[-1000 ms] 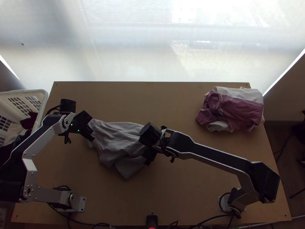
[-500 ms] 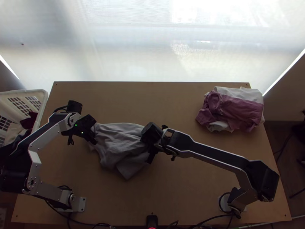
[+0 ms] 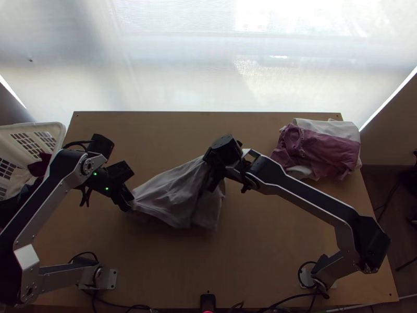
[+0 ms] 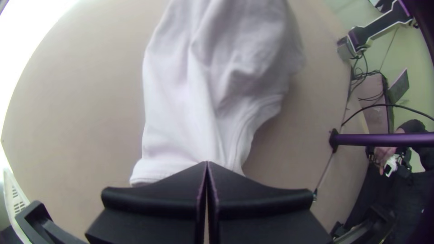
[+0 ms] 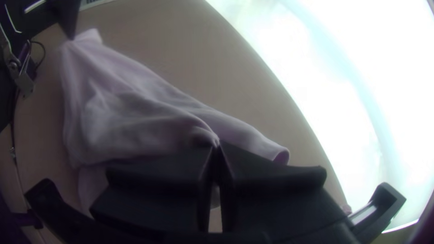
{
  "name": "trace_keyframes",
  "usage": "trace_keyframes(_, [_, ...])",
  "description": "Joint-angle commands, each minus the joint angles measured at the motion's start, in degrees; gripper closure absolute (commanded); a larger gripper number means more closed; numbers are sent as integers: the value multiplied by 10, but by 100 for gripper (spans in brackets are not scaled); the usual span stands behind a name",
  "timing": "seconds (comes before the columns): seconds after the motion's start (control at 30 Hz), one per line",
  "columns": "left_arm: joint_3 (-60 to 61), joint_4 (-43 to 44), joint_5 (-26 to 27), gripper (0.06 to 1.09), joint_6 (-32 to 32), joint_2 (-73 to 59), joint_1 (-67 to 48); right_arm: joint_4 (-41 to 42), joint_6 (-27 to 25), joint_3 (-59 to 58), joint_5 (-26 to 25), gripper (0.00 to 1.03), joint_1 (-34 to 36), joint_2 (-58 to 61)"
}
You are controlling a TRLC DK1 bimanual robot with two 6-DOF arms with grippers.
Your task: Fold the t-shirt
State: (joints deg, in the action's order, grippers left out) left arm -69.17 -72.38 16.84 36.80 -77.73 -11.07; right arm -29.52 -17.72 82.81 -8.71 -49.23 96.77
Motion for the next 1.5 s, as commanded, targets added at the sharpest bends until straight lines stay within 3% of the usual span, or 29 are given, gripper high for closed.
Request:
trace_keyframes(0.0, [-99,-68,37,105,-67,12,-141,58,-24,61,-41,100,19,44])
trace_keyframes(0.2, [-196,-68,57,105,-108,-60,-245,124,-21,129,-95,100,38,110])
trace_keyframes(0.37, [-278,-64,68,105,-128,-129,-299,126,6,173,-112,97,65,161])
trace_keyframes(0.43, [-307,-49,73,104,-147,-153,-316,111,28,174,-112,66,74,168])
trace_keyframes(0.53, [-312,-4,72,86,-175,-159,-331,69,38,168,-112,27,80,171])
trace_keyframes(0.57, [-313,8,72,72,-182,-161,-334,59,44,162,-112,13,84,170])
trace_keyframes(0.6, [-314,19,72,45,-190,-162,-337,53,46,155,-112,4,86,167])
trace_keyframes(0.63, [-316,28,72,8,-194,-163,-339,53,48,144,-112,4,90,160])
trace_keyframes(0.87, [-363,33,72,10,-230,-164,-317,12,58,113,-111,4,96,113])
trace_keyframes(1.1, [-377,-16,72,10,-189,-108,-95,-54,51,8,-97,5,24,24])
trace_keyframes(1.23, [-297,10,59,10,-137,-64,18,-55,41,-58,-96,5,-47,-19])
trace_keyframes(1.47, [-89,122,-22,10,-122,17,44,-55,35,-116,-95,5,-156,-55])
